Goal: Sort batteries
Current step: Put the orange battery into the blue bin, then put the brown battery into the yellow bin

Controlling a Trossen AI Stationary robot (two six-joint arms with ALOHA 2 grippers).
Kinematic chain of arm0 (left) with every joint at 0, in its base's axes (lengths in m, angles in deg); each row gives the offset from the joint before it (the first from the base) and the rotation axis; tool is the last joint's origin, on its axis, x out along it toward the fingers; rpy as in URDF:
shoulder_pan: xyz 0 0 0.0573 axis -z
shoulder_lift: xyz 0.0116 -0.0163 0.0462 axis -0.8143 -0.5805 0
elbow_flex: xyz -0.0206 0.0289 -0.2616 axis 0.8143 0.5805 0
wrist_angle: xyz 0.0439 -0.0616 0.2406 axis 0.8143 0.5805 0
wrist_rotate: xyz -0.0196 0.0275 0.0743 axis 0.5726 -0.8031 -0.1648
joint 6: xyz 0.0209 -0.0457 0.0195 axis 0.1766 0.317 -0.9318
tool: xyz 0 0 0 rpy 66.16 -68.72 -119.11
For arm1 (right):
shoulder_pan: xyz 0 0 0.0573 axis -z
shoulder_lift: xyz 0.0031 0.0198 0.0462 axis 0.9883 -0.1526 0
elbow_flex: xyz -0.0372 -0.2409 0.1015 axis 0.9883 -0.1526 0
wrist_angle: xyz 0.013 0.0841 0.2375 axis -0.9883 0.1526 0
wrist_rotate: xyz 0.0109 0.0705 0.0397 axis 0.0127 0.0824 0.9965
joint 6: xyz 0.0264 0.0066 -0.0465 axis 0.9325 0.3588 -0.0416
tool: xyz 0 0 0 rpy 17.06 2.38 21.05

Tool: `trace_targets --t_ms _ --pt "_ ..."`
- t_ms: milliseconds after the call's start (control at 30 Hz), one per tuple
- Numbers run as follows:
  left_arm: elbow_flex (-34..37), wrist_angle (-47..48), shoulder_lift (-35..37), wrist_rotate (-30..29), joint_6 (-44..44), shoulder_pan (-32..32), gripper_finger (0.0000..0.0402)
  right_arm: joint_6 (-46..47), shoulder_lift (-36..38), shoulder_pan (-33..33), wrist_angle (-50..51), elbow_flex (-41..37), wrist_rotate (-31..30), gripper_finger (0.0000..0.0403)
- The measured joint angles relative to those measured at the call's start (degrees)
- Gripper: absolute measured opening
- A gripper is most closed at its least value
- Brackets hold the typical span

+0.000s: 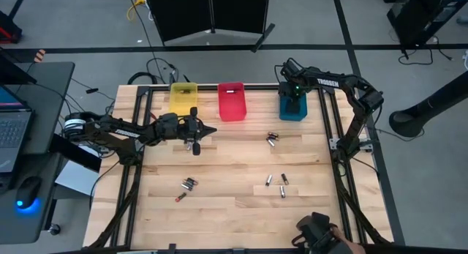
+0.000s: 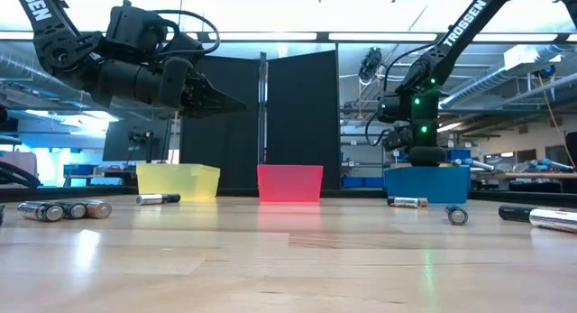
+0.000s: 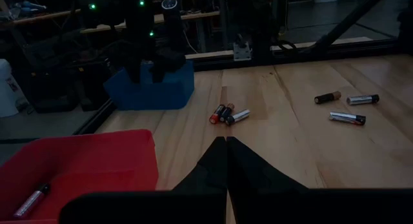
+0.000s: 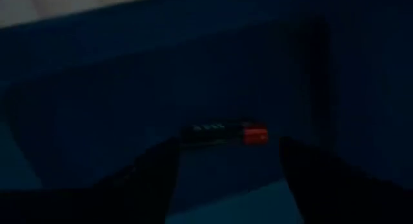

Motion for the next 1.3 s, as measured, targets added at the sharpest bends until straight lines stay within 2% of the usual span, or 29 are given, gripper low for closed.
trace_targets --t_ms 267,467,767,900,967,1033,1133,1233,1300 --pt "0.00 0.02 0.00 -0.02 0.22 0.01 0.0006 1.49 0.00 -1.66 1.39 1.14 -1.50 0.0304" --pt "0.00 0.02 0.00 -0.02 0.95 0.00 0.0006 2.07 0.02 -2.37 3.95 4.37 -0.57 0.0307" --pt "0.00 0.02 0.00 -0.02 1.31 0.00 0.0006 16.97 0.09 0.54 5.06 5.01 1.54 0.0313" --pt "0.00 -0.01 0.00 -0.02 1.52 0.02 0.0006 18.01 0.09 1.31 6.16 5.01 1.52 0.0313" --pt "0.00 -0.07 0.00 -0.02 1.67 0.02 0.0006 17.97 0.09 1.05 7.80 5.01 1.50 0.0294" --pt "-0.11 0.11 0.00 -0.02 1.70 0.00 0.0006 17.05 0.16 0.54 9.45 5.01 0.93 0.0256" --pt "-0.65 0.24 0.00 -0.02 1.73 0.01 0.0006 14.72 1.35 -1.31 12.66 5.01 -0.54 0.0168" --pt "-1.04 0.30 0.00 1.03 1.75 0.02 0.0006 13.44 3.75 -3.85 14.37 4.98 -0.67 0.0059" --pt "-1.38 0.41 0.00 2.38 1.87 0.34 0.0006 13.04 6.28 -5.70 13.97 4.98 -0.67 0.0017"
